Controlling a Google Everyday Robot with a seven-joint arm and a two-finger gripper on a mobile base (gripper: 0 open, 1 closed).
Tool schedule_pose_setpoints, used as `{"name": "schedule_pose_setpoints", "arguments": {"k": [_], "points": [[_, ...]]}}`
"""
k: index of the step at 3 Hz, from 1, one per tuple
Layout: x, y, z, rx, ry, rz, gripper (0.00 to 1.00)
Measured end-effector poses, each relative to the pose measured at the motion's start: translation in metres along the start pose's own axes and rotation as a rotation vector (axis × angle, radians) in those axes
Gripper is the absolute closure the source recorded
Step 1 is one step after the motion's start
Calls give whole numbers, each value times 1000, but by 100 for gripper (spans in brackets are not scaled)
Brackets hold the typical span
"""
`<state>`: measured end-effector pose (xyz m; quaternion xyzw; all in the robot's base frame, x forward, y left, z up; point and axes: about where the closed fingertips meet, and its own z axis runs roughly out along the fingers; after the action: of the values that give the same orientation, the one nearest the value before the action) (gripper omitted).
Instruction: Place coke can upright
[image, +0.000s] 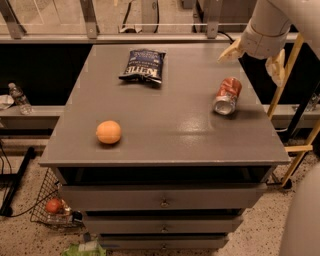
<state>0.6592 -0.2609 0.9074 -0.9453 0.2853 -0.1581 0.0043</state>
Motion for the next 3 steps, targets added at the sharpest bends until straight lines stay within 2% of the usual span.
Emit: {"name": "schedule_pose_setpoints", "arguments": {"k": [1, 2, 3], "points": [[-3, -3, 4, -30, -46, -79, 0], [-13, -8, 8, -40, -84, -123, 0], [-24, -16, 20, -49, -131, -137, 0]]}}
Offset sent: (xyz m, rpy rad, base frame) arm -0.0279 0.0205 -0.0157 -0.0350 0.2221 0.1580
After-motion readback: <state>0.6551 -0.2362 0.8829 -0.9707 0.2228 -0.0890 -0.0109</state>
